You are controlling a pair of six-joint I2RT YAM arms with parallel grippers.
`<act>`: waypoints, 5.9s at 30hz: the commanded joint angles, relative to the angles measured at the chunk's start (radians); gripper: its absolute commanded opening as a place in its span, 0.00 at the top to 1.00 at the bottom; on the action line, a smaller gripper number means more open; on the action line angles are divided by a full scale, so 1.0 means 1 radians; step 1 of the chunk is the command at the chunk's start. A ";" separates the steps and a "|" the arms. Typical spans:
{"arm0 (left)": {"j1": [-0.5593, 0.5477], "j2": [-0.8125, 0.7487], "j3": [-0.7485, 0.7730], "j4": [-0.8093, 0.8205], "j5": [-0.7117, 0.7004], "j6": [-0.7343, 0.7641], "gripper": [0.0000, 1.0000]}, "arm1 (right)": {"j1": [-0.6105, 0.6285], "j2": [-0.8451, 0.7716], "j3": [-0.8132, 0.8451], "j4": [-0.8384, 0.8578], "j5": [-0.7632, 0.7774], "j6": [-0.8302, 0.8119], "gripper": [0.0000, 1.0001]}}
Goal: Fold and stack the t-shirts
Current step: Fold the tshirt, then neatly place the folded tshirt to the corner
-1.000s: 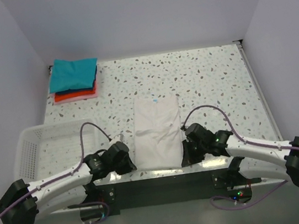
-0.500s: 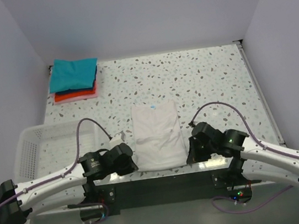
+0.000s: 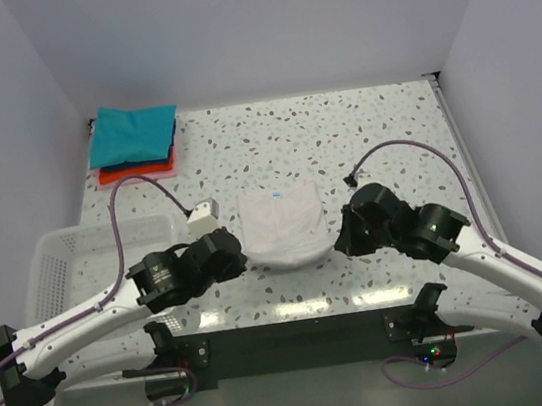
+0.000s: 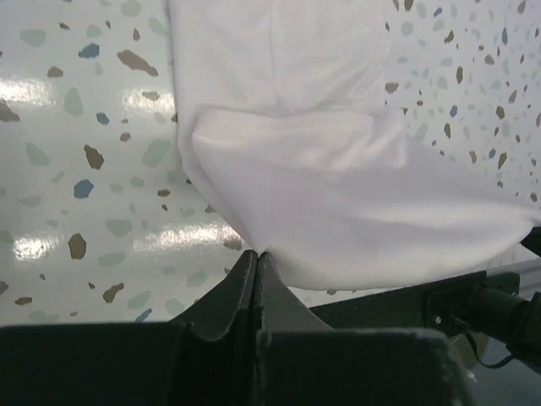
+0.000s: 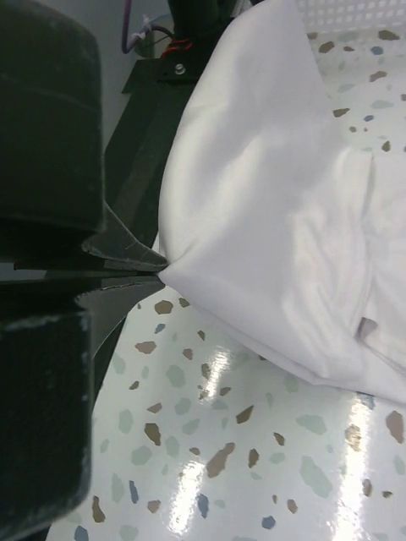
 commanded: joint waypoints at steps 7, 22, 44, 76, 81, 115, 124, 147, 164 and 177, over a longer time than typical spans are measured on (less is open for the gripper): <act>0.202 0.054 0.120 0.099 -0.092 0.164 1.00 | -0.221 0.107 0.125 0.071 -0.148 -0.178 1.00; 0.417 0.270 0.281 0.272 -0.010 0.331 1.00 | -0.456 0.321 0.258 0.186 -0.368 -0.301 1.00; 0.618 0.726 0.469 0.367 0.114 0.436 1.00 | -0.611 0.751 0.349 0.425 -0.557 -0.267 1.00; 0.647 0.772 0.517 0.422 0.313 0.482 0.00 | -0.642 0.790 0.459 0.414 -0.647 -0.344 0.01; 0.600 0.729 0.442 0.465 0.394 0.465 0.00 | -0.597 0.691 0.288 0.566 -0.820 -0.270 0.01; 0.543 0.561 0.106 0.585 0.464 0.492 0.00 | -0.591 1.077 0.657 0.465 -0.782 -0.383 0.01; 0.570 0.578 0.199 0.599 0.456 0.486 0.00 | -0.562 0.686 0.263 0.649 -0.874 -0.296 0.01; 0.665 1.057 0.457 0.662 0.502 0.488 0.00 | -0.473 0.817 -0.067 0.815 -0.913 -0.236 0.01; 0.681 0.875 0.477 0.628 0.488 0.546 0.00 | -0.496 0.601 -0.032 0.617 -0.841 -0.337 0.01; 0.682 0.800 0.385 0.441 0.336 0.601 0.00 | -0.498 0.273 0.049 0.318 -0.557 -0.442 0.01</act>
